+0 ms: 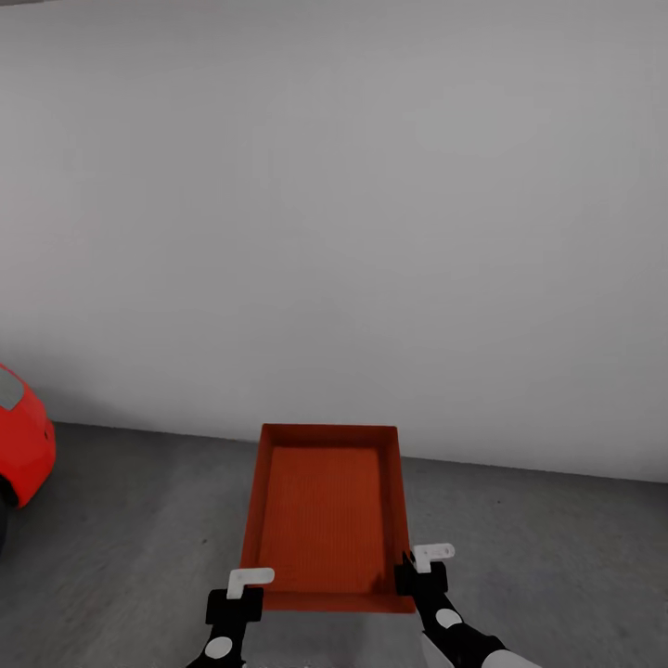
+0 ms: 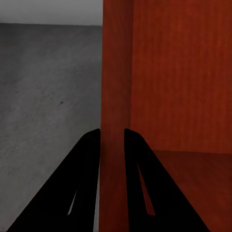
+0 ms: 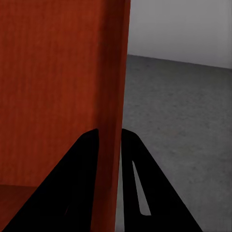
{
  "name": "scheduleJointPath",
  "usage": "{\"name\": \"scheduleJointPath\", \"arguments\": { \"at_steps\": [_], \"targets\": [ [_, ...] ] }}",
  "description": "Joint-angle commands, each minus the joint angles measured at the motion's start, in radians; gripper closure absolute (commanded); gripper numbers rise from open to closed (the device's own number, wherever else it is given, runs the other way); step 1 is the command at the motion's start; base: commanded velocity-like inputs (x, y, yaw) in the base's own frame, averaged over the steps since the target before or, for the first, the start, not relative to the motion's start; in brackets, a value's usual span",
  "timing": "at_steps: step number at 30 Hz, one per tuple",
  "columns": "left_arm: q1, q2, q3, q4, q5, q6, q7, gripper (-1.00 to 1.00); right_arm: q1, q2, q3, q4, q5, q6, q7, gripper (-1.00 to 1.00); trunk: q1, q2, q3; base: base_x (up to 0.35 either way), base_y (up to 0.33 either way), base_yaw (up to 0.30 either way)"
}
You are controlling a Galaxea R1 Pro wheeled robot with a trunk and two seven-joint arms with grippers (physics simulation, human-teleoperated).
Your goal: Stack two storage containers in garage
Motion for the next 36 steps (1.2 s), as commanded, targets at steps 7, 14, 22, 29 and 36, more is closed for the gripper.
{"name": "scheduleJointPath", "arguments": {
  "at_steps": [7,14,22,29,36],
  "targets": [
    [-0.002,0.001,0.028,-0.012,0.097,-0.068,0.033,1.0,0.0,0.0,-0.048,0.011,-0.026,0.0,-0.044,1.0,0.0,-0.001,-0.012,0.0,0.0,0.0],
    [-0.002,-0.001,0.027,-0.011,0.097,-0.068,0.038,1.0,0.0,0.0,-0.048,0.011,-0.025,0.0,-0.044,1.0,0.0,-0.001,-0.024,0.0,0.0,0.0],
    [-0.002,0.001,0.028,-0.012,0.097,-0.068,0.035,1.0,0.0,0.0,-0.048,0.011,-0.025,-0.001,-0.044,1.0,0.0,-0.001,-0.036,0.221,0.04,0.0],
    [-0.002,0.001,0.026,-0.014,0.096,-0.07,0.034,1.0,0.0,0.0,-0.048,0.011,-0.025,-0.001,-0.044,1.0,0.0,-0.001,-0.047,0.246,0.066,0.0],
    [-0.002,0.001,0.025,-0.015,0.097,-0.071,0.034,1.0,0.0,0.0,-0.049,0.011,-0.026,0.0,-0.045,1.0,0.0,-0.001,-0.059,0.024,0.006,0.0]
  ]
}}
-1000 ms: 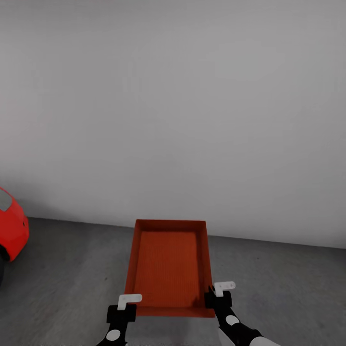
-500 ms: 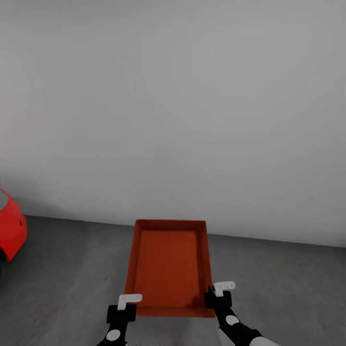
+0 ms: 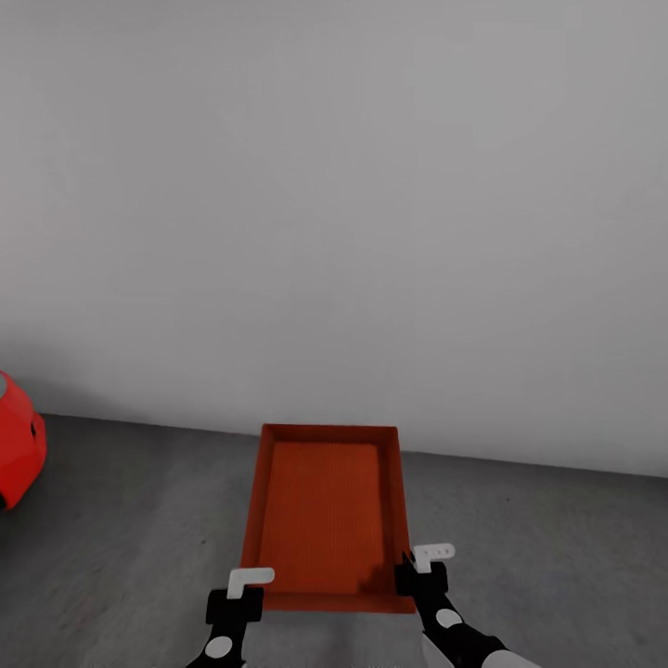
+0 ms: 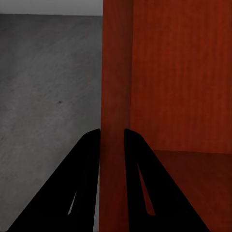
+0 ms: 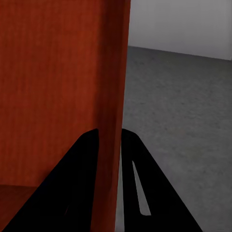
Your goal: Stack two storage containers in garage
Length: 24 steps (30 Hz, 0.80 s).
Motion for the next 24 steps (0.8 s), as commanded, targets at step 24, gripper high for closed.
{"name": "scheduleJointPath", "arguments": {
  "at_steps": [24],
  "targets": [
    [-0.002,0.0,0.029,-0.014,0.094,-0.074,0.033,1.0,0.0,0.0,-0.047,0.011,-0.025,-0.002,-0.051,1.0,0.0,-0.001,-0.038,0.0,0.0,-0.109]
  ]
}}
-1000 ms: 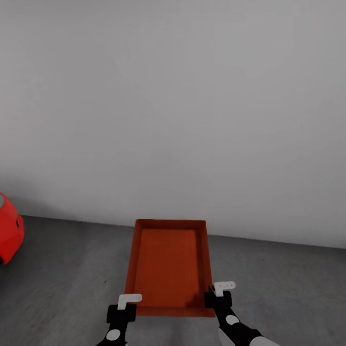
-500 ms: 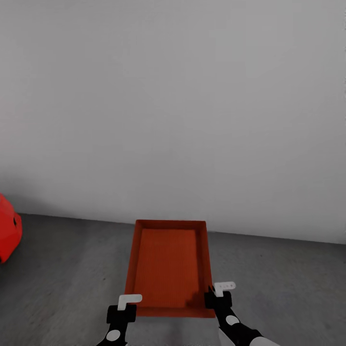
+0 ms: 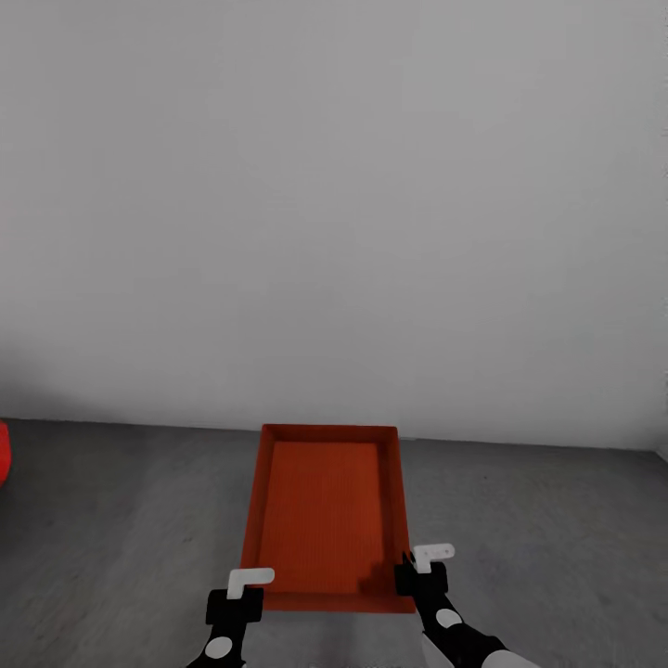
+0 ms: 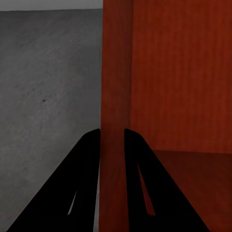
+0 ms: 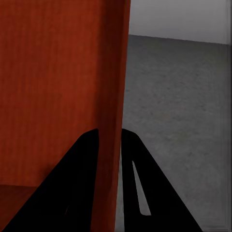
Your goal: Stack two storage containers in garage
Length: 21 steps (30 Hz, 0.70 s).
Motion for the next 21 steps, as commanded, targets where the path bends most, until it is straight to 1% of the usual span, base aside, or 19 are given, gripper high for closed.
{"name": "scheduleJointPath", "arguments": {
  "at_steps": [1,9,21],
  "targets": [
    [-0.001,0.0,0.029,-0.016,0.093,-0.071,0.033,1.0,0.0,0.0,-0.047,0.011,-0.026,-0.001,-0.05,1.0,0.0,-0.001,-0.003,0.0,0.0,-0.149],
    [-0.001,0.0,0.029,-0.016,0.093,-0.071,0.033,1.0,0.0,0.0,-0.047,0.011,-0.026,0.0,-0.049,1.0,0.0,-0.001,-0.015,0.0,0.0,-0.103],
    [-0.001,0.0,0.029,-0.016,0.093,-0.071,0.033,1.0,0.0,0.0,-0.047,0.011,-0.026,0.005,-0.049,1.0,0.0,-0.001,-0.034,0.0,0.0,-0.006]
  ]
}}
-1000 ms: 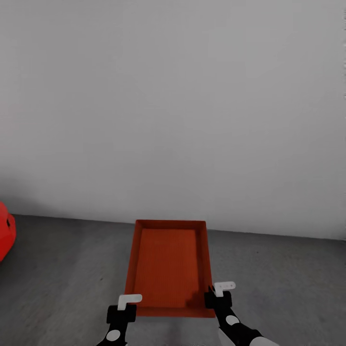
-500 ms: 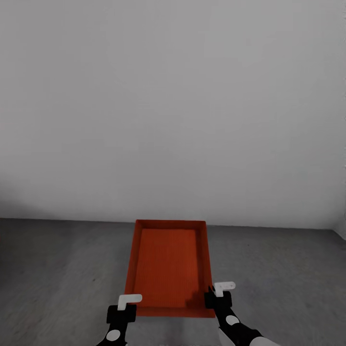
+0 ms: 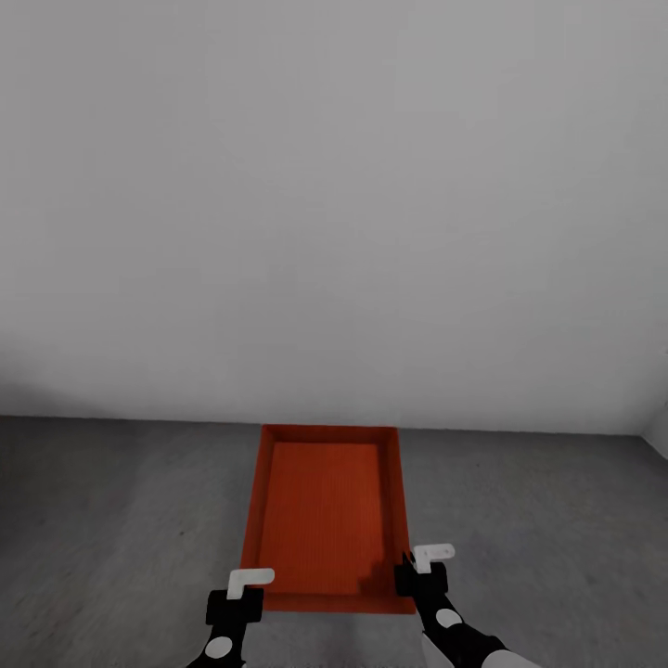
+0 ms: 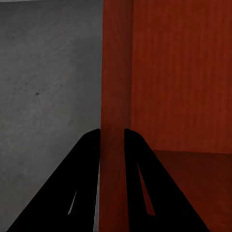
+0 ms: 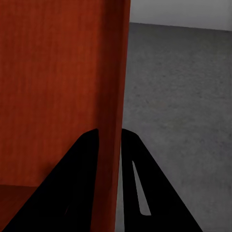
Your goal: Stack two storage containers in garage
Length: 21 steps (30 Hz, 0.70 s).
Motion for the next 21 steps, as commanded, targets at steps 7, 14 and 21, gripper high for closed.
{"name": "scheduleJointPath", "arguments": {
  "at_steps": [7,14,21],
  "targets": [
    [-0.001,0.0,0.03,-0.016,0.091,-0.077,0.034,1.0,0.0,0.0,-0.048,0.011,-0.026,-0.002,-0.049,1.0,0.0,-0.001,-0.013,0.0,0.0,0.0],
    [-0.001,0.0,0.028,-0.016,0.091,-0.077,0.034,1.0,0.0,0.0,-0.048,0.011,-0.026,-0.002,-0.049,1.0,0.0,-0.001,-0.024,0.0,0.0,0.0],
    [-0.001,0.0,0.029,-0.016,0.091,-0.077,0.034,1.0,0.0,0.0,-0.048,0.011,-0.025,-0.002,-0.049,1.0,0.0,-0.001,-0.035,0.0,0.0,0.0]
  ]
}}
